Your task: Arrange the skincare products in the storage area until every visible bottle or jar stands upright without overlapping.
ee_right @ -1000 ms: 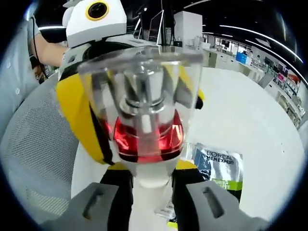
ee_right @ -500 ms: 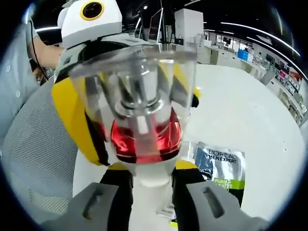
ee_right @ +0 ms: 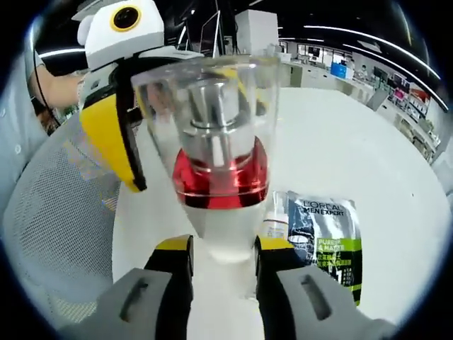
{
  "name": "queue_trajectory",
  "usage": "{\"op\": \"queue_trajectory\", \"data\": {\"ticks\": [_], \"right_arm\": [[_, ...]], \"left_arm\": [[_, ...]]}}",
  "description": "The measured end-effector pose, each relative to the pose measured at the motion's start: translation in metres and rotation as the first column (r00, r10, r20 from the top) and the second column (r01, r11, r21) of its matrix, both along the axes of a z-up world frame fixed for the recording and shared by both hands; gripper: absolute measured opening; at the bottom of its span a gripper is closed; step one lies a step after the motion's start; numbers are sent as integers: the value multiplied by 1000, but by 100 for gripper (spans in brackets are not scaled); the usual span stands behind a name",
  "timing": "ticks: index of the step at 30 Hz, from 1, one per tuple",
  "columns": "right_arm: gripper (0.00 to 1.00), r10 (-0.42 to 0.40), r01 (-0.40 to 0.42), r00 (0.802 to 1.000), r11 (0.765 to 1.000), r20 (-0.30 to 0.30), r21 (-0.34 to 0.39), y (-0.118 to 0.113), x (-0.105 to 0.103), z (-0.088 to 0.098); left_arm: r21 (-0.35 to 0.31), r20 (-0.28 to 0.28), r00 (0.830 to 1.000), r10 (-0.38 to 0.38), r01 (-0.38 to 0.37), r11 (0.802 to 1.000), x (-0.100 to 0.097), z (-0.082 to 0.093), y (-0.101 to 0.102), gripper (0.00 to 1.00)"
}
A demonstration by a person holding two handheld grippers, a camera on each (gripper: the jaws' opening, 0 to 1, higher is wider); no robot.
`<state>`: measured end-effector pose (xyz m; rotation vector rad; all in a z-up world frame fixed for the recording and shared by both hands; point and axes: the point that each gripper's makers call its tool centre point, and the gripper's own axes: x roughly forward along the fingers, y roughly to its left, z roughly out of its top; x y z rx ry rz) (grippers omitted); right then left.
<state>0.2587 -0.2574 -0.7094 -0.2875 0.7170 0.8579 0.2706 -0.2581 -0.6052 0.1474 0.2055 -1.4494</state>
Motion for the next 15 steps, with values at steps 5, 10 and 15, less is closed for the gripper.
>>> {"op": "queue_trajectory", "data": {"ticks": [5,10,15], "right_arm": [[33,-25,25,999,1000,20,-15,-4,-3,1],[26,-63,63,997,998,45,9,-9,4,10],[28,-79,78,995,997,53,26,-6,6,21]], "left_arm": [[20,4,1000,3,-3,1000,0,-2,7,39],[24,30,999,-41,40,999,-2,-4,2,33],[-15,32,996,-82,83,996,1,3,-7,33]]}}
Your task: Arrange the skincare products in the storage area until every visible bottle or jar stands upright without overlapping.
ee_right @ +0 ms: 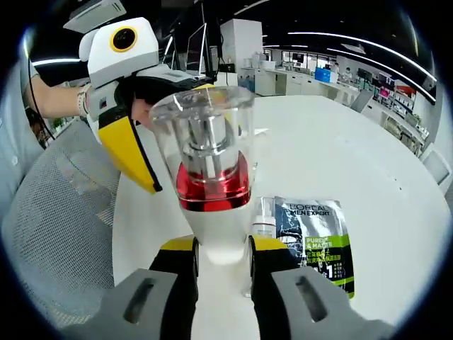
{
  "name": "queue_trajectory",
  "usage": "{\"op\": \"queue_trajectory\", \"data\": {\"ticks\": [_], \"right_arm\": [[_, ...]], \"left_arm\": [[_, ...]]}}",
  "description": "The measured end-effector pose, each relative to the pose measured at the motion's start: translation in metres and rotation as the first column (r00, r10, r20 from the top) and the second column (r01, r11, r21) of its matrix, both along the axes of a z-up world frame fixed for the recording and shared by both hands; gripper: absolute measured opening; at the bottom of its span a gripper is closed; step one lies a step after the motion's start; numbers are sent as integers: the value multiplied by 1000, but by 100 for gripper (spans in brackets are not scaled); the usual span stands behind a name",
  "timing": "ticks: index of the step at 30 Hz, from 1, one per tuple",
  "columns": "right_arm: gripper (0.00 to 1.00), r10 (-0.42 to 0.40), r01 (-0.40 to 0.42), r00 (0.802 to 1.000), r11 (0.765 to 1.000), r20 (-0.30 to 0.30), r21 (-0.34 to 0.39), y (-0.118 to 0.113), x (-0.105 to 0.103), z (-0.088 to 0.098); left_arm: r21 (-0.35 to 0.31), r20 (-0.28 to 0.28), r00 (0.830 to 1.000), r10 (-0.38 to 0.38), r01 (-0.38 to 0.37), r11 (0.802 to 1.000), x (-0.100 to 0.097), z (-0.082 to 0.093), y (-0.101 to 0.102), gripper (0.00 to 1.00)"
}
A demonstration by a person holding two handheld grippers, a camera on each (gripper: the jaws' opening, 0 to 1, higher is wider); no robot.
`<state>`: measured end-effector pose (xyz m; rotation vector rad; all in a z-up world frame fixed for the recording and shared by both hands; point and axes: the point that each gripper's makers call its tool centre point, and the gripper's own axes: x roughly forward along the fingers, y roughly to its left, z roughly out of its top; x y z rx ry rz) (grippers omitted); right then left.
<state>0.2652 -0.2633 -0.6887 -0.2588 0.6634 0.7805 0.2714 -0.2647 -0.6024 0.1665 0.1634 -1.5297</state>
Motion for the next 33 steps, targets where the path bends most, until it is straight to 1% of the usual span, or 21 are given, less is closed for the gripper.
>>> {"op": "queue_trajectory", "data": {"ticks": [2,3,6,7,9,11,15,16,17,19,20,22,24,26,29,31,33], "right_arm": [[27,-20,20,1000,1000,0,-6,-1,-1,2],[26,-32,32,999,999,1,0,-1,-1,3],[26,-81,81,997,996,12,31,-1,-2,8],[27,-108,107,994,993,15,50,-1,-2,11],[26,-153,151,988,986,20,71,-3,-1,15],[26,-182,179,983,980,23,89,-3,-1,17],[26,-207,203,977,976,47,84,-3,-3,19],[26,-202,197,977,977,60,87,-3,-2,21],[26,-199,193,978,977,59,87,-4,-2,20],[26,-166,160,984,983,69,88,-3,-1,20],[26,-149,142,986,986,79,84,-3,0,21],[26,-132,125,989,989,73,84,-2,1,21],[26,-86,81,992,995,91,64,-2,1,20],[26,-66,61,994,996,84,61,-2,4,20],[26,0,-3,997,999,72,47,0,5,19],[26,49,-51,996,998,73,30,1,5,19],[26,79,-81,995,996,64,26,1,7,19]], "left_arm": [[-12,8,1000,-17,17,1000,3,4,-3,33],[-9,3,999,-39,39,999,2,4,-5,34],[-2,10,997,-82,82,997,1,6,-9,33],[5,15,994,-109,108,994,-2,6,-11,32],[20,17,991,-136,135,991,-4,4,-13,30],[39,25,989,-147,146,989,-4,0,-16,30],[54,17,987,-158,157,986,-6,-4,-19,29],[54,15,987,-158,157,986,-6,-5,-19,29],[55,11,988,-155,154,986,-6,-5,-19,29],[55,-5,989,-147,147,988,-6,-5,-19,29],[54,-3,989,-146,146,988,-6,-5,-19,29],[58,0,991,-136,136,989,-6,-5,-19,29],[61,1,993,-119,118,991,-5,-5,-19,29],[61,0,995,-103,103,993,-5,-6,-19,28],[67,-1,997,-76,76,995,-3,-6,-19,28],[69,-3,998,-63,63,996,-3,-6,-19,28],[73,-4,999,-36,36,997,-1,-6,-18,28]]}}
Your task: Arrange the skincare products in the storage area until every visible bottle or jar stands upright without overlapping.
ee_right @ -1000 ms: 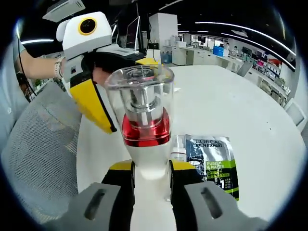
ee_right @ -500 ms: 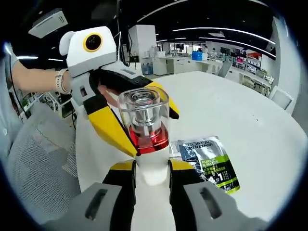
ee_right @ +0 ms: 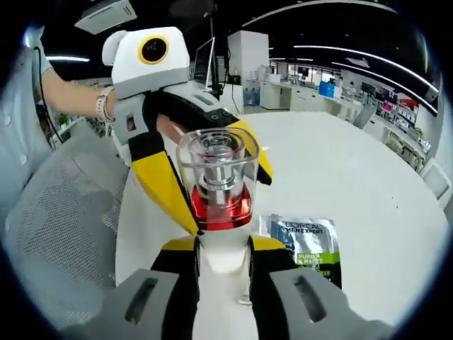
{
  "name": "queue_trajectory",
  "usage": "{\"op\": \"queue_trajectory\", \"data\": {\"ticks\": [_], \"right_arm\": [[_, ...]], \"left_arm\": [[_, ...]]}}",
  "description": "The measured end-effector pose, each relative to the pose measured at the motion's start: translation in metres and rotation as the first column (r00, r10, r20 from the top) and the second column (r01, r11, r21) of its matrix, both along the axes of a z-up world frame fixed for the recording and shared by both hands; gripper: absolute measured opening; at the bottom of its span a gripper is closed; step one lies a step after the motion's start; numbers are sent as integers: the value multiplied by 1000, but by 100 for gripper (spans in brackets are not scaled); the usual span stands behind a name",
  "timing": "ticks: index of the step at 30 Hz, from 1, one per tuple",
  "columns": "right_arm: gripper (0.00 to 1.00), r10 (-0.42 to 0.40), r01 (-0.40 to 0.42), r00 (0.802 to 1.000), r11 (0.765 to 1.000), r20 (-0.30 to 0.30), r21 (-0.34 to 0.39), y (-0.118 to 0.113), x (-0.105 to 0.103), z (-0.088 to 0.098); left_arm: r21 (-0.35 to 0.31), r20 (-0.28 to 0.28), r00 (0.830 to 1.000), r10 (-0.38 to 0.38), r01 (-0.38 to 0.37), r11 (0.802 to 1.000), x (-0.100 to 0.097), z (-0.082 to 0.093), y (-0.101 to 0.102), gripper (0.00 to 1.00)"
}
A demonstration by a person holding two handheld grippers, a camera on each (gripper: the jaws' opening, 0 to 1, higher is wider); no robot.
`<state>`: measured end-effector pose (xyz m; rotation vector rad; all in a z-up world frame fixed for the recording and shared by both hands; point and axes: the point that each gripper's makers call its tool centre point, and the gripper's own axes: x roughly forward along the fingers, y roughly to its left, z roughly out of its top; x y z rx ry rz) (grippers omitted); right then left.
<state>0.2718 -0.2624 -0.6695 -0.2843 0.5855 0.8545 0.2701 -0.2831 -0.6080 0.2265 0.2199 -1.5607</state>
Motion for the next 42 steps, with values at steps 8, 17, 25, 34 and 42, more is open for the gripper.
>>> {"op": "queue_trajectory", "data": {"ticks": [8,17,25,34,42], "right_arm": [[26,137,-138,990,990,-11,-19,2,4,0],[26,229,-229,974,973,-6,-38,6,4,0],[26,227,-228,973,973,-31,-38,7,4,-1],[27,116,-119,991,992,-66,-44,1,-1,-7],[36,18,-23,996,998,-85,-56,-8,-17,-9]], "left_arm": [[8,1,995,98,-98,995,6,-1,2,28],[7,-2,983,184,-184,983,11,-1,4,28],[-4,19,986,168,-168,986,12,-1,6,28],[31,45,990,133,-134,990,7,-7,11,32],[87,51,983,174,-178,980,18,-15,41,40]]}}
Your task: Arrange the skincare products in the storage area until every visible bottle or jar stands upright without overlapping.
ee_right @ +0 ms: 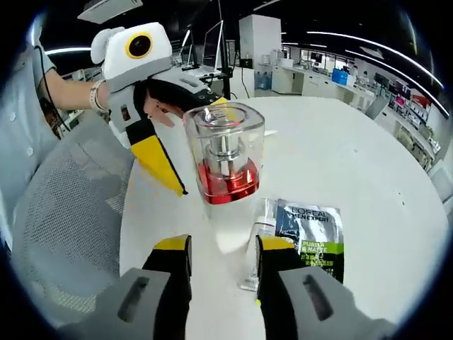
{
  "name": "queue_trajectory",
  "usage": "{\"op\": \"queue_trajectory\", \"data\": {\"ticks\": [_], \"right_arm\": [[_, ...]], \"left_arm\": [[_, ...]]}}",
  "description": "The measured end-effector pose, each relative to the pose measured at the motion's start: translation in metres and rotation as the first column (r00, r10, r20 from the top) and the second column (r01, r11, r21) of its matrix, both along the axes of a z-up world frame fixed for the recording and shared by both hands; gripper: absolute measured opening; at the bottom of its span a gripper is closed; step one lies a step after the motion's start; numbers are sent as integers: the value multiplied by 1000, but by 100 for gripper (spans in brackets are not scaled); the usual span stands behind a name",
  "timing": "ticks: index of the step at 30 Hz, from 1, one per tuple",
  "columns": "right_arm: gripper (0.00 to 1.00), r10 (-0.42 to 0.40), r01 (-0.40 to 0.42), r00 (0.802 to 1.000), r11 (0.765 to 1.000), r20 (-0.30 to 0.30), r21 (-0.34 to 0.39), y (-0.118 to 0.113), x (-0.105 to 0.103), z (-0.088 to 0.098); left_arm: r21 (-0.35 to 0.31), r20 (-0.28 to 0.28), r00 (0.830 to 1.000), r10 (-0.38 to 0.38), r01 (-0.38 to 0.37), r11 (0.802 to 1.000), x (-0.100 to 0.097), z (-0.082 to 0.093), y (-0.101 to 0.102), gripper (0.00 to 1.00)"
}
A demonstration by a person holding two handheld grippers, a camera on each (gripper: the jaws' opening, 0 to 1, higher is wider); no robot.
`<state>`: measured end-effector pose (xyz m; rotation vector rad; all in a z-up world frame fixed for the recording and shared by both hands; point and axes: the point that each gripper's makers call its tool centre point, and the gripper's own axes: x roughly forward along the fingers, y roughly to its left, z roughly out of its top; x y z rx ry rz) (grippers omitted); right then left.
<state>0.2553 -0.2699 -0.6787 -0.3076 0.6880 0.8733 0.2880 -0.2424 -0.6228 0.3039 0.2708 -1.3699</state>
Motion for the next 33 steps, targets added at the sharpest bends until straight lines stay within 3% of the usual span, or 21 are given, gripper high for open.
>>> {"op": "queue_trajectory", "data": {"ticks": [3,12,20,25,29,33], "right_arm": [[41,-47,47,999,998,8,34,0,-3,5],[66,-182,177,981,981,61,84,0,-9,29],[81,-235,225,968,968,84,113,11,-25,45],[95,-306,290,947,946,95,147,13,-35,59],[99,-344,326,931,934,119,149,13,-40,64],[99,-364,349,925,927,108,139,14,-48,64]], "left_arm": [[24,5,1000,13,-13,1000,2,-5,9,43],[69,-18,997,70,-69,995,5,-10,48,56],[103,-42,994,100,-95,990,0,-14,76,63],[156,-33,991,129,-123,980,-4,-17,101,70],[179,-25,987,161,-154,972,-5,-15,117,78],[180,-24,982,187,-180,967,-5,-10,130,80]]}}
